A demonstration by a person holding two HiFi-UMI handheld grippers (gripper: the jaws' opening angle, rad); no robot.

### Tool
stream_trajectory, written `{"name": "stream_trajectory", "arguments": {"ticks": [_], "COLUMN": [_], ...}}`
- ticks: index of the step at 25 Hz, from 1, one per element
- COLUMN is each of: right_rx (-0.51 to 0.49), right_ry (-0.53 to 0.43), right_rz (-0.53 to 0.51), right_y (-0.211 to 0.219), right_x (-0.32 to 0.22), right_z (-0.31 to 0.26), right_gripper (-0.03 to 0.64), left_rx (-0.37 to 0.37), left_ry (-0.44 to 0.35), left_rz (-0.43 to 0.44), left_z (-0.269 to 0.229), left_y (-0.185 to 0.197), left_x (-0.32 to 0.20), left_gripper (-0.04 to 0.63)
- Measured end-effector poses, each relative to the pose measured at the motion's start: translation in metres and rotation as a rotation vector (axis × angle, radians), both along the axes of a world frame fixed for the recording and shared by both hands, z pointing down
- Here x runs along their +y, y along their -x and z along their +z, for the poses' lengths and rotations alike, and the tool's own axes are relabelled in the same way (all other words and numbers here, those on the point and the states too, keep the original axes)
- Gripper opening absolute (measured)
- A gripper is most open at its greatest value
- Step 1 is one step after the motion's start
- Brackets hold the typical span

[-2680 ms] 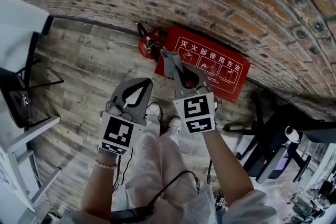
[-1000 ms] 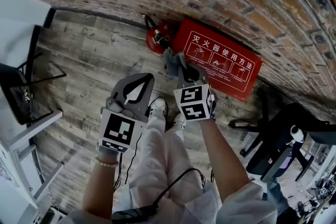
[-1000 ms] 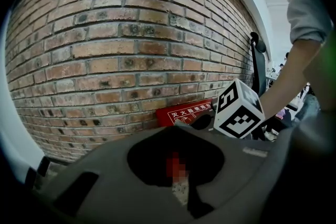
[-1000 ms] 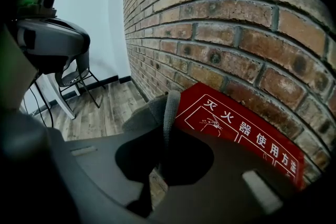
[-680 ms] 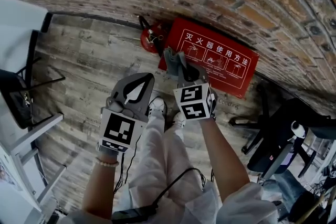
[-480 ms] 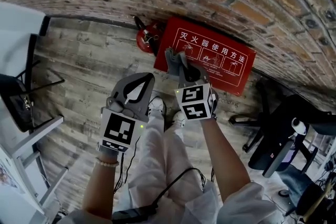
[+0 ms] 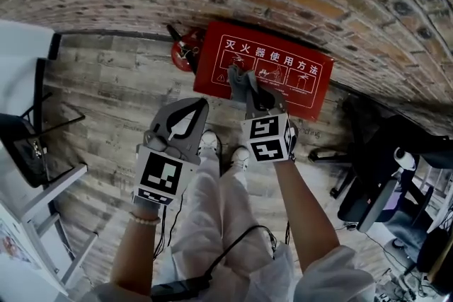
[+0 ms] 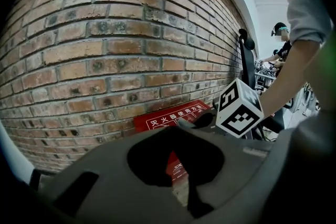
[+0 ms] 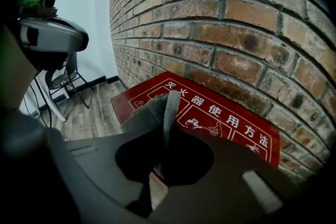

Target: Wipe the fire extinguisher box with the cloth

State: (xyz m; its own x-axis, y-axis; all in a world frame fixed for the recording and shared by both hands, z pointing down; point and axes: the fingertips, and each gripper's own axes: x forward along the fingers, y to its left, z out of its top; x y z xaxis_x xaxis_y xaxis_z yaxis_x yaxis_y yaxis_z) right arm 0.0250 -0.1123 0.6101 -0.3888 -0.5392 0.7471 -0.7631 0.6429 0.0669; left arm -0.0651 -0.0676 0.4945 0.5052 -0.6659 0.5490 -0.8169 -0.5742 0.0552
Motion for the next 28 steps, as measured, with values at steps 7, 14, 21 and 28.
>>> {"name": "stream_trajectory", "arguments": {"ticks": [7, 14, 21, 28], "right_rx": [0.019, 0.036, 0.05, 0.077], "right_ry": [-0.004, -0.006, -0.013, -0.023], "right_rz": [0.043, 0.097, 0.16, 0.187], "right_y": [-0.034, -0.067, -0.103, -0.133], "right_x": [0.002, 0.005, 0.008, 0.011], "right_z": [0.0, 0.001, 0.001, 0.0], "right_gripper": [0.019, 0.018, 0.019, 0.02], "left_rx": [0.0, 0.001, -0.002, 0.0], "left_ry": [-0.003, -0.002, -0.002, 0.002], "left_rz": [0.031, 0.063, 0.093, 0.116], "left_z": [-0.001, -0.001, -0.001, 0.001], "left_y": [-0.02, -0.038, -0.053, -0.066], "left_x": [0.001, 0.003, 0.004, 0.006], "left_gripper": [-0.003, -0.003, -0.003, -0.003]}}
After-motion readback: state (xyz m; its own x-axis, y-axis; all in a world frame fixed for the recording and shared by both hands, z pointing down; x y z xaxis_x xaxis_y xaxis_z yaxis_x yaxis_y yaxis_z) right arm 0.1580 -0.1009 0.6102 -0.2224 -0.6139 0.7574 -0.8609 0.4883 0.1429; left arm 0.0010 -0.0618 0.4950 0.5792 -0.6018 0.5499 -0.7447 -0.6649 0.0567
